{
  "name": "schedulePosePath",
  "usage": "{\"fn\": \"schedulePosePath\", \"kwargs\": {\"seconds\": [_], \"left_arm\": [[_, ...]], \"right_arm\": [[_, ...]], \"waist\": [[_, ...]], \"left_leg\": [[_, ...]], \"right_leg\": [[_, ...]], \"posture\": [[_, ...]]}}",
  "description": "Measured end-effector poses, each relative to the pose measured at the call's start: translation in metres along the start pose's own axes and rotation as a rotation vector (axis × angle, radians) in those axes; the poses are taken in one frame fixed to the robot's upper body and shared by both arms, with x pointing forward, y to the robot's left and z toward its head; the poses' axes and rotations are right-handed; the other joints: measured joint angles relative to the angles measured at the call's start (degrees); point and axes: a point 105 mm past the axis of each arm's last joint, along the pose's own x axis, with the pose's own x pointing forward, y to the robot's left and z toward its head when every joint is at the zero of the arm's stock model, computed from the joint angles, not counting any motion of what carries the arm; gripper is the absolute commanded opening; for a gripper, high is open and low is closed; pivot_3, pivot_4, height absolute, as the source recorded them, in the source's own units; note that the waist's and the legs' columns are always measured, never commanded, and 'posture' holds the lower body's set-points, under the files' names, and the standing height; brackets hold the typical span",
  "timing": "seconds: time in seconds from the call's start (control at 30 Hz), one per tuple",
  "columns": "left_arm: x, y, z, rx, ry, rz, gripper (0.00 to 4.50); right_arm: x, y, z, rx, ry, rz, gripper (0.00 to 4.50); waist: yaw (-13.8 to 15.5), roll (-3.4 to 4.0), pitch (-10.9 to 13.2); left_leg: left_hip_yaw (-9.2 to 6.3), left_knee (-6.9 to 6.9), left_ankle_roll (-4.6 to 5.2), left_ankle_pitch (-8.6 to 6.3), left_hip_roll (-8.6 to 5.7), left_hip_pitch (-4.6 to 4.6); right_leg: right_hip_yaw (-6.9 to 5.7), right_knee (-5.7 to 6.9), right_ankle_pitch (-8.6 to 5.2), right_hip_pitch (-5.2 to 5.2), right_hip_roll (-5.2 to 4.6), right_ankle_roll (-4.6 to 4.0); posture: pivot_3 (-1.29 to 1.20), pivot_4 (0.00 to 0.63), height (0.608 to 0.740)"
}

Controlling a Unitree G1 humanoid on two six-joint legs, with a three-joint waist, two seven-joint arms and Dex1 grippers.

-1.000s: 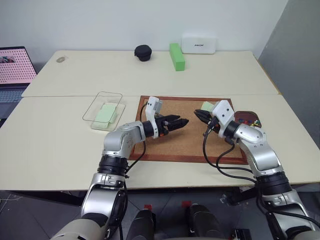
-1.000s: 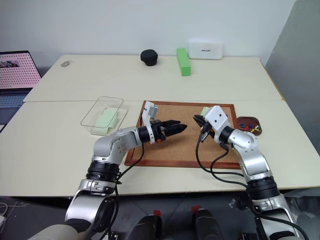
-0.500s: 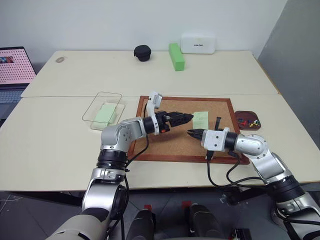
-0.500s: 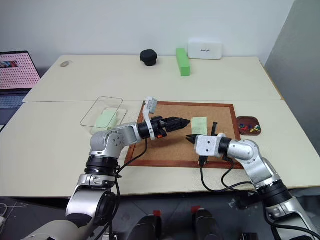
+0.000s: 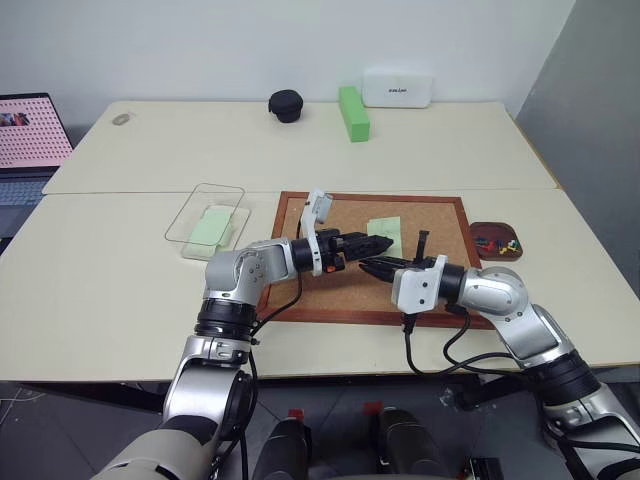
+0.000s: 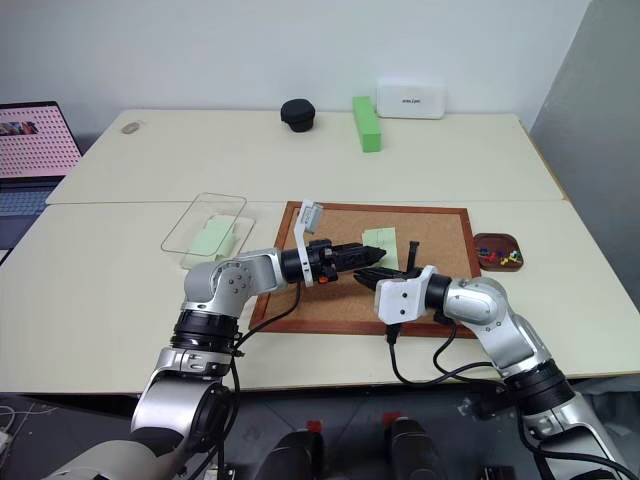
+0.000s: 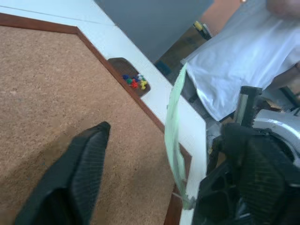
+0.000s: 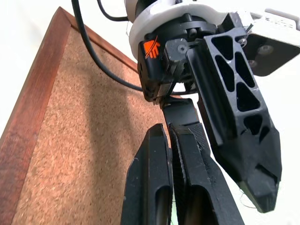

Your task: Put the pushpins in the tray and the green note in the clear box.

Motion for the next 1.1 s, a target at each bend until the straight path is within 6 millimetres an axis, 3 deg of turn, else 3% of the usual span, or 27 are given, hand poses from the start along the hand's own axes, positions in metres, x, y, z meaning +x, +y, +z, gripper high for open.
{"fn": "schedulePosePath", "kwargs": {"seconds": [0.57, 0.93, 1.1], "left_arm": [[-0.0024, -0.0028, 0.0021, -0.011, -0.004, -0.019, 0.06], [-0.0021, -0.0020, 0.0024, -0.006, -0.006, -0.013, 0.06], [-0.0028, 0.0032, 0.0052, 0.073, -0.007, 0.028, 0.06]], "right_arm": [[0.0036, -0.0048, 0.0040, -0.014, -0.015, -0.015, 0.00], [0.0027, -0.0050, 0.0047, -0.024, -0.020, -0.012, 0.00], [0.0018, -0.0078, 0.0065, -0.014, -0.026, -0.024, 0.00]], "waist": [[0.0, 0.00, 0.0], [0.0, 0.00, 0.0], [0.0, 0.00, 0.0]], "left_leg": [[0.00, 0.00, 0.00, 0.00, 0.00, 0.00], [0.00, 0.00, 0.00, 0.00, 0.00, 0.00], [0.00, 0.00, 0.00, 0.00, 0.00, 0.00]], "right_leg": [[0.00, 0.00, 0.00, 0.00, 0.00, 0.00], [0.00, 0.00, 0.00, 0.00, 0.00, 0.00], [0.01, 0.00, 0.00, 0.00, 0.00, -0.01]], "posture": [[0.00, 0.150, 0.740], [0.00, 0.150, 0.740], [0.00, 0.150, 0.740]]}}
